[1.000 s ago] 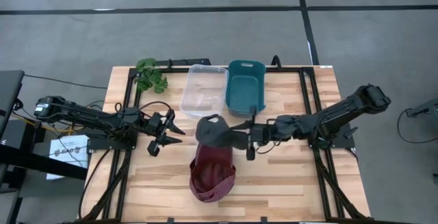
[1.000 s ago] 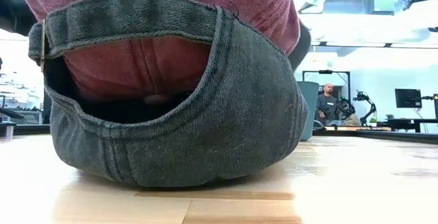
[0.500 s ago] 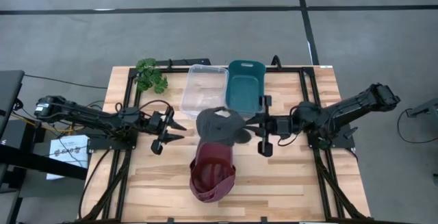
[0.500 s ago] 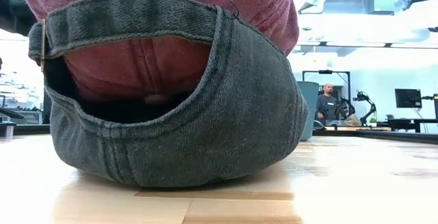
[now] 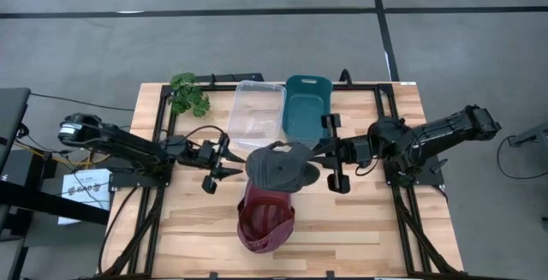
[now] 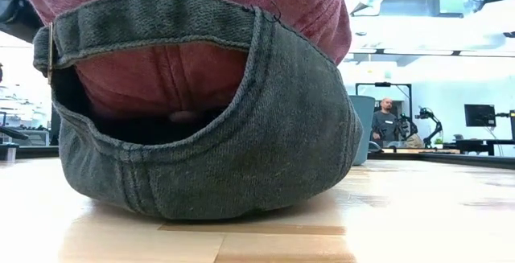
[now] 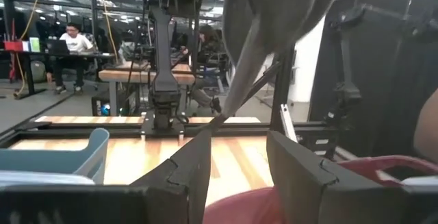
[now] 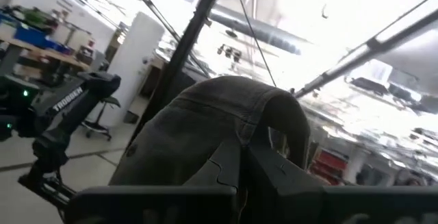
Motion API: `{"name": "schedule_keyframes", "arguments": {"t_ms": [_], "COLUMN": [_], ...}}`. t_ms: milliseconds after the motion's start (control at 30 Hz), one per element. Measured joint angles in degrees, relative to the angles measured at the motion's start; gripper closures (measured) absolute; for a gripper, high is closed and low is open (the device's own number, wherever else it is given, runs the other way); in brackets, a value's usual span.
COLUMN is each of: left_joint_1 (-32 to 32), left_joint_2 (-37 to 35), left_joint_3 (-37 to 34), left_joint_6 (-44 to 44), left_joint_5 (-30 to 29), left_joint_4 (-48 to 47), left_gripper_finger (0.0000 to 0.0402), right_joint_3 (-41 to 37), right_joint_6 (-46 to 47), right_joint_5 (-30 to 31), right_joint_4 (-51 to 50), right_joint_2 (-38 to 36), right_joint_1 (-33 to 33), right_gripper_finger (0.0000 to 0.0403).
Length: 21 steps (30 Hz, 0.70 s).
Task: Pick & Place hat
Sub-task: Put the top black cap into the blue bin
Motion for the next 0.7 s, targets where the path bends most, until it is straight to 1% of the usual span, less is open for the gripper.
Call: {"name": "schedule_keyframes", "arguments": {"t_ms": [200,433,700], "left_joint_1": [0.0,0.3,0.7], "left_joint_2": [6.8,11.2,15.6], "left_joint_3": [6.2,12.0,15.7], "left_joint_6": [2.6,3.1,3.0], "left_joint_5": [0.0,0.3,1.0], "left_joint_4": [0.0,0.1,0.0], "left_gripper_finger": [0.0261,0.0261,0.0261], "right_joint_3": [1.1,1.1,1.1], "right_joint_6": [0.0,0.0,0.0], "right_joint_5": [-0.7,-0.7,-0.7], "right_joint_4": [-0.1,-0.3,-0.6], "right_joint_2": [0.0,0.0,0.0], "right_joint_1": [0.0,0.0,0.0], "right_gripper_finger": [0.0402,0.0402,0.0402]}}
